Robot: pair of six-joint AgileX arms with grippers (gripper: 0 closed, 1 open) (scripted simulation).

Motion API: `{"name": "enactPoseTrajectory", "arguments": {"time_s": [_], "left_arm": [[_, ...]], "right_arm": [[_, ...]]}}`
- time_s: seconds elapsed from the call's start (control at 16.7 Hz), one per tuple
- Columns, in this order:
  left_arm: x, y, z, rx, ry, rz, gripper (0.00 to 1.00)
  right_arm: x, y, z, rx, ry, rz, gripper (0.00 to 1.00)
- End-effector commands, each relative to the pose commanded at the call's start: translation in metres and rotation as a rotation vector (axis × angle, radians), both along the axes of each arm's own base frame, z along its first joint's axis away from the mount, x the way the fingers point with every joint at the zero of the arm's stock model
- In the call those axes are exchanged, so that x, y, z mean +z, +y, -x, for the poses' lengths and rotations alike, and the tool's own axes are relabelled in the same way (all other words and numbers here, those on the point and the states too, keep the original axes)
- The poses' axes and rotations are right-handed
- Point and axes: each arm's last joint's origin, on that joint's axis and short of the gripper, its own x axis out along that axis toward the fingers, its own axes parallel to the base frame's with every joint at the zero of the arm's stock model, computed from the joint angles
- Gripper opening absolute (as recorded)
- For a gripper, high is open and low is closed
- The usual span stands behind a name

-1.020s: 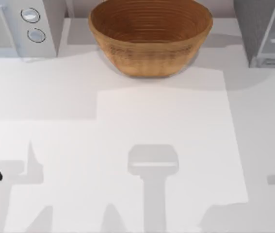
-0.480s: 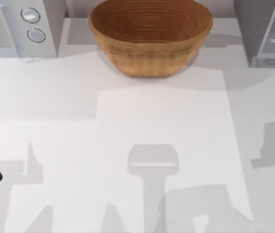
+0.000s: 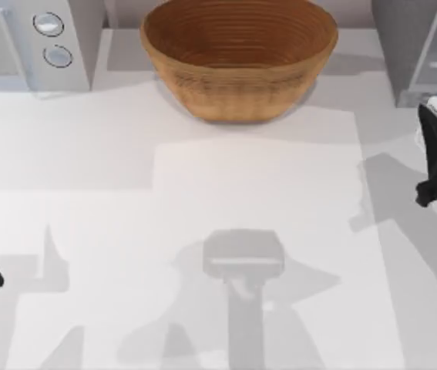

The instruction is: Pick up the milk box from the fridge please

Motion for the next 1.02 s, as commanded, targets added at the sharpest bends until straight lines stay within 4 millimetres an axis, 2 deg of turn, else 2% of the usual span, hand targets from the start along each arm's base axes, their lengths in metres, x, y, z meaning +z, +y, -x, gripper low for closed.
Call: {"name": "enactPoseTrajectory", "arguments": {"time_s": [0.24, 0.42, 0.78, 1.02], "left_arm": [[0.0, 0.0, 0.0, 0.0, 0.0, 0.0, 1.0], [0.0, 0.0, 0.0, 0.0, 0.0, 0.0, 1.0], [0.0, 0.0, 0.0, 0.0, 0.0, 0.0, 1.0], [0.0, 0.0, 0.0, 0.0, 0.0, 0.0, 1.0]], "right_arm": [[-0.027, 0.031, -0.035, 0.123, -0.001, -0.004, 0.0], [-0.056, 0.053, -0.051, 0.207, -0.002, -0.008, 0.0], [-0.109, 0.083, -0.062, 0.331, -0.004, -0.015, 0.0], [-0.126, 0.091, -0.062, 0.365, -0.005, -0.017, 0.0]]}}
